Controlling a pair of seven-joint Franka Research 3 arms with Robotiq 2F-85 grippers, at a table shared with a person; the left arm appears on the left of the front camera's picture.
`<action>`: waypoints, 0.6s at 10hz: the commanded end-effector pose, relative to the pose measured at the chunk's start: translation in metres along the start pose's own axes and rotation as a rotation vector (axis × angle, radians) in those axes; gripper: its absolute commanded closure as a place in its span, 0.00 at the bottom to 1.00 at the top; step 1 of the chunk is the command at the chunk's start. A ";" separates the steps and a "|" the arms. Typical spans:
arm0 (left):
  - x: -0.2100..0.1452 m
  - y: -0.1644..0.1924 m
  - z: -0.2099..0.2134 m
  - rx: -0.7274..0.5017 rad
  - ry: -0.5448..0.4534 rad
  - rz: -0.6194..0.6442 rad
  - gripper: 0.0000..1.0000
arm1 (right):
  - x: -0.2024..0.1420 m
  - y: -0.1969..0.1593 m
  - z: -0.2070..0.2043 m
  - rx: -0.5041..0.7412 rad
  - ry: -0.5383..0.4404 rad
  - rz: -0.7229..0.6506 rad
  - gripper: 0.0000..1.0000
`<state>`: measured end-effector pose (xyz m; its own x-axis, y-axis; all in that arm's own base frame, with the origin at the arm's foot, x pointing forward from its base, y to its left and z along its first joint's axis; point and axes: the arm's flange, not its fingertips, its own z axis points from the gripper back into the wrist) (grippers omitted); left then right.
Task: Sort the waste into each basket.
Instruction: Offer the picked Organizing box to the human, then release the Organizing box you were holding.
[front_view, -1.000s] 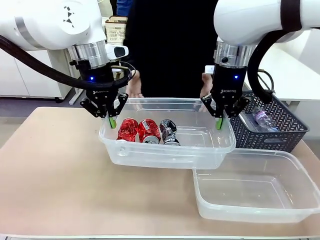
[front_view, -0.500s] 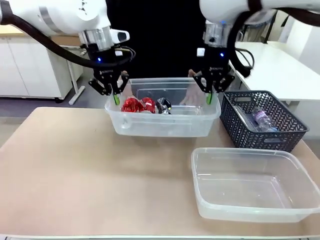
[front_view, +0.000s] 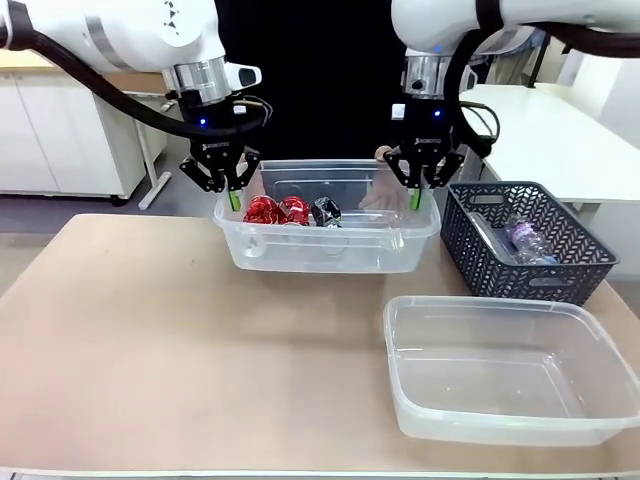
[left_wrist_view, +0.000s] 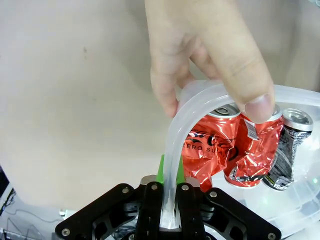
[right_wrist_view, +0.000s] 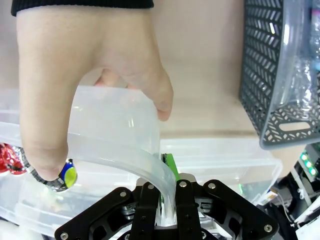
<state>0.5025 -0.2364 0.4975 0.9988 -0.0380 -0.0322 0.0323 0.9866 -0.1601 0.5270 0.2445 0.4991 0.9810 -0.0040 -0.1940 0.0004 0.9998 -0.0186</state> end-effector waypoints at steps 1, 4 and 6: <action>0.003 0.000 0.006 -0.019 -0.014 -0.004 0.96 | -0.003 0.001 0.002 -0.003 -0.006 0.004 0.96; 0.003 0.000 0.006 -0.019 -0.014 -0.004 0.96 | -0.003 0.001 0.002 -0.003 -0.006 0.004 0.96; 0.003 0.000 0.006 -0.019 -0.014 -0.004 0.96 | -0.003 0.001 0.002 -0.003 -0.006 0.004 0.96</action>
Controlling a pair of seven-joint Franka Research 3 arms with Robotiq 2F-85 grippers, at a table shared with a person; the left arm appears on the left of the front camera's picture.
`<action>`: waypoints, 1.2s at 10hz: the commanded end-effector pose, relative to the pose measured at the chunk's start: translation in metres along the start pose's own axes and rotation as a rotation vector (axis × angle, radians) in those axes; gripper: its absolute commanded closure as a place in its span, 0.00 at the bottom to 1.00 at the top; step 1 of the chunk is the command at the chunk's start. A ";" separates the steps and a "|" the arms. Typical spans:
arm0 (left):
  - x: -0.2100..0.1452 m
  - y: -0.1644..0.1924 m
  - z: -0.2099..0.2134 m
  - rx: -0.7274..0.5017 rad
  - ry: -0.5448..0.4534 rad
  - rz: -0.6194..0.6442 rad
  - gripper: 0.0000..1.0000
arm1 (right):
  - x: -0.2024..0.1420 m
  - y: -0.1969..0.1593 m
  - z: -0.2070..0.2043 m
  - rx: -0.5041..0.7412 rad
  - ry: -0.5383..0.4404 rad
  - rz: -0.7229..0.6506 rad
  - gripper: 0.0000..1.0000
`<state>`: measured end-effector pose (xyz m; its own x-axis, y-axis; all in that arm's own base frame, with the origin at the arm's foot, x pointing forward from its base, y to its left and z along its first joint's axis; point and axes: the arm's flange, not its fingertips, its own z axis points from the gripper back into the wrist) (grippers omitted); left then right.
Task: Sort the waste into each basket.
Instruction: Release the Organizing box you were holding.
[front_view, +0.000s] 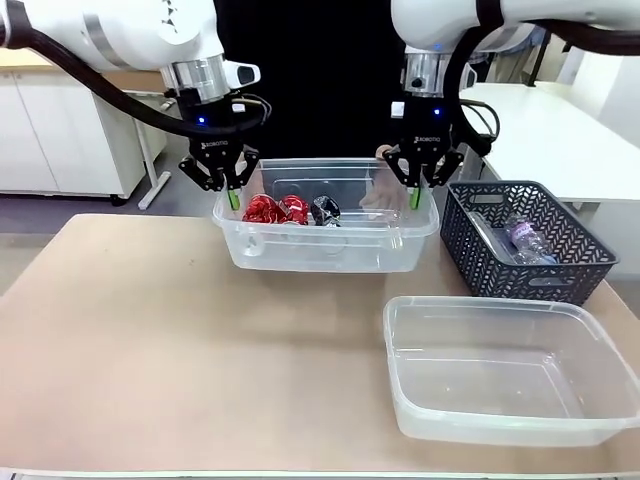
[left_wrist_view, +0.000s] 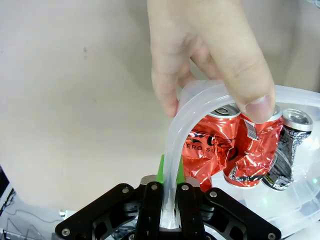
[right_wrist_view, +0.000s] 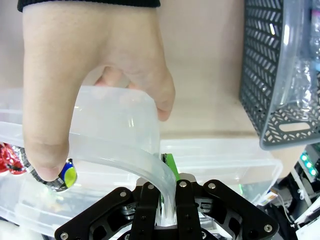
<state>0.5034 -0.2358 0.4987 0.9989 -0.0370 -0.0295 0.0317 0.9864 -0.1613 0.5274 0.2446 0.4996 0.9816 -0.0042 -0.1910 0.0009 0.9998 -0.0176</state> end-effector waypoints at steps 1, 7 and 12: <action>0.002 -0.001 0.005 -0.018 -0.012 -0.005 0.96 | -0.003 0.001 0.002 -0.004 -0.003 0.004 0.96; -0.022 -0.004 0.029 -0.002 -0.138 -0.059 0.00 | -0.037 -0.030 0.023 0.173 -0.337 -0.040 0.25; -0.055 0.019 0.053 -0.074 -0.341 -0.085 0.00 | -0.063 -0.053 0.040 0.327 -0.532 0.010 0.00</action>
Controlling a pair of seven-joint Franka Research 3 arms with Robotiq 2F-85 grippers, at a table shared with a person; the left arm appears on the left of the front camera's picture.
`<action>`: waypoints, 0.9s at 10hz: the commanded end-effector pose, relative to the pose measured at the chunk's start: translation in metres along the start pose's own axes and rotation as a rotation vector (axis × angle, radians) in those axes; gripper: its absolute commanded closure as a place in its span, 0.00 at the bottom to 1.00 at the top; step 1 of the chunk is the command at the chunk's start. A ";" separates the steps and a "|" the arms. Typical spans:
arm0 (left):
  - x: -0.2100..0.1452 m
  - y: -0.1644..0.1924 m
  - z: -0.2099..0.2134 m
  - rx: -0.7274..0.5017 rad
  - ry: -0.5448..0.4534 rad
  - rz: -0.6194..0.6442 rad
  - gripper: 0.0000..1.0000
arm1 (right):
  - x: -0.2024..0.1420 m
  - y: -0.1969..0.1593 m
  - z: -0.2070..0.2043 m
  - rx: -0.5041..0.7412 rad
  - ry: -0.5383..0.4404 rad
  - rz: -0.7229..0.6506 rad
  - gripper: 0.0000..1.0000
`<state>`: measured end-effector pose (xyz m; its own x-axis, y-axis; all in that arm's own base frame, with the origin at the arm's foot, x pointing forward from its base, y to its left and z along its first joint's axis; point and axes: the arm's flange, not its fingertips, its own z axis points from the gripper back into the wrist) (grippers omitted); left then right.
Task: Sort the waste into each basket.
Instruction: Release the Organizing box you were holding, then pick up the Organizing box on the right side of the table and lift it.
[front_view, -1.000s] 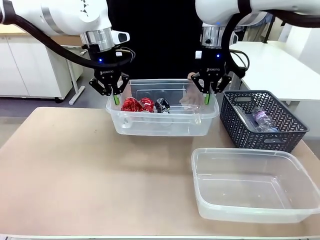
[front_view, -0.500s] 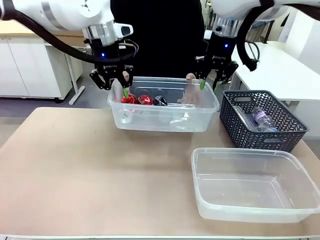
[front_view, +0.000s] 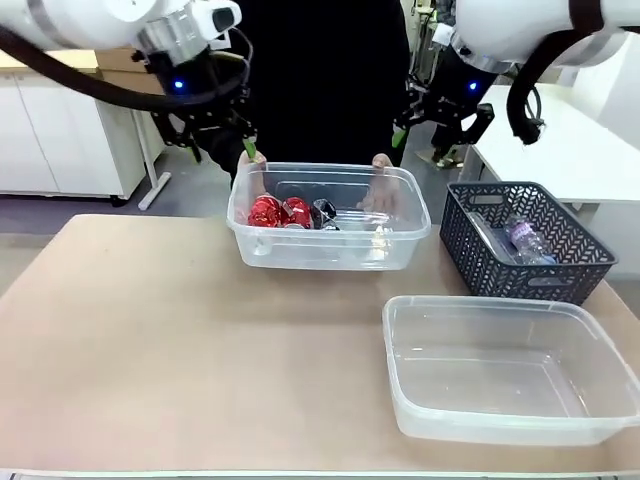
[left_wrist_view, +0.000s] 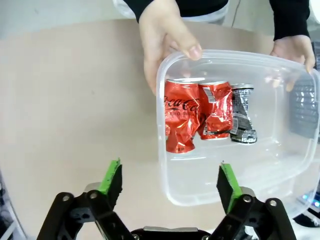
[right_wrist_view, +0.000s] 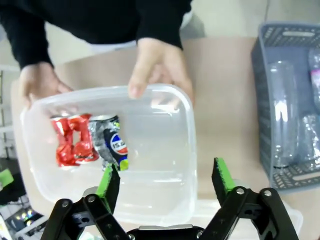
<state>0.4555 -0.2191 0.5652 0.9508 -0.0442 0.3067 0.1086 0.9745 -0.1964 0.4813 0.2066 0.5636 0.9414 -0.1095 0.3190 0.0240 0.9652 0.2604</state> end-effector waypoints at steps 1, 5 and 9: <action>-0.010 0.017 -0.012 -0.030 -0.005 -0.007 0.00 | -0.012 -0.019 -0.005 0.074 0.026 0.053 0.00; -0.005 0.011 -0.010 -0.004 -0.004 0.002 0.00 | -0.009 -0.006 -0.003 0.036 0.017 0.026 0.00; -0.005 0.011 -0.010 -0.004 -0.004 0.002 0.00 | -0.009 -0.006 -0.003 0.036 0.017 0.026 0.00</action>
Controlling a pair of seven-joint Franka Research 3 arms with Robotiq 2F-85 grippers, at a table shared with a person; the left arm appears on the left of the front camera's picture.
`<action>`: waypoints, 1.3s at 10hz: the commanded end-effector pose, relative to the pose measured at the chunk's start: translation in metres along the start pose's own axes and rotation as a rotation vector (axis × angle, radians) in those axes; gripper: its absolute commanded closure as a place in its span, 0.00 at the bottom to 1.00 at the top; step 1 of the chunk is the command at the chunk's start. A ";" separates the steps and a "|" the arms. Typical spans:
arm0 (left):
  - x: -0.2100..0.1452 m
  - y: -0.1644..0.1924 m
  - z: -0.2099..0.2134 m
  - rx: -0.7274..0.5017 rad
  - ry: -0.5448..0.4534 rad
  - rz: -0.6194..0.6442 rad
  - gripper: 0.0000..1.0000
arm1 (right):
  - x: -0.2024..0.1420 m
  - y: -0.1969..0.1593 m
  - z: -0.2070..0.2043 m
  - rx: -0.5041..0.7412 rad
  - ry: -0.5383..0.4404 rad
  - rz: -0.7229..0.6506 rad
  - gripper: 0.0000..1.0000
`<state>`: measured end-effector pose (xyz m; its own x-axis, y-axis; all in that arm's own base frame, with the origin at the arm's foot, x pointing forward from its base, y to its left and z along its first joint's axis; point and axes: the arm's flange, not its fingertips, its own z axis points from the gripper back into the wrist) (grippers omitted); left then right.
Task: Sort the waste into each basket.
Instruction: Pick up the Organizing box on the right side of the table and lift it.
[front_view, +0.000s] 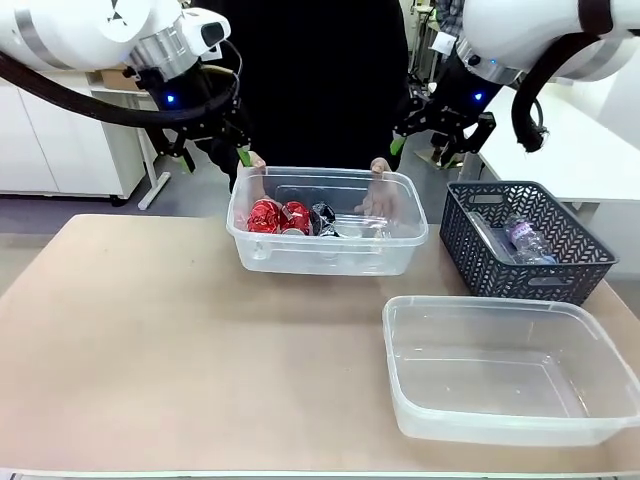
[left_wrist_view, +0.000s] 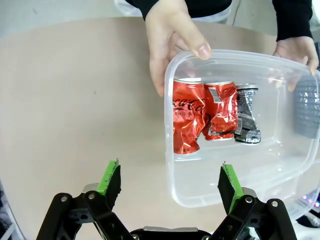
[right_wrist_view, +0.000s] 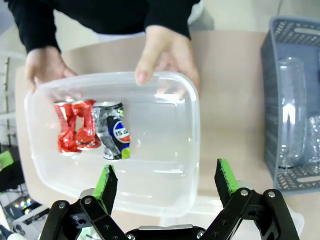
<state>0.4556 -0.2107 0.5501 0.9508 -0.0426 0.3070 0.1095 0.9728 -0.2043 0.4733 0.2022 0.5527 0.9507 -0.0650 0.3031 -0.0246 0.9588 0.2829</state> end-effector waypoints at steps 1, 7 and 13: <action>-0.001 0.000 0.003 0.004 -0.004 0.001 0.00 | 0.002 0.001 0.003 -0.002 -0.012 -0.013 0.00; -0.109 0.026 0.099 -0.130 0.012 -0.171 0.00 | -0.151 -0.119 0.148 0.103 -0.077 0.034 0.00; -0.116 -0.047 0.075 -0.145 0.009 0.058 0.00 | -0.174 -0.124 0.103 -0.038 0.132 0.082 0.00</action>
<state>0.3315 -0.1819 0.6043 0.9447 -0.1192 0.3056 0.2089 0.9369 -0.2802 0.2850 0.0732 0.5842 0.9617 -0.0092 0.2738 -0.0795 0.9471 0.3109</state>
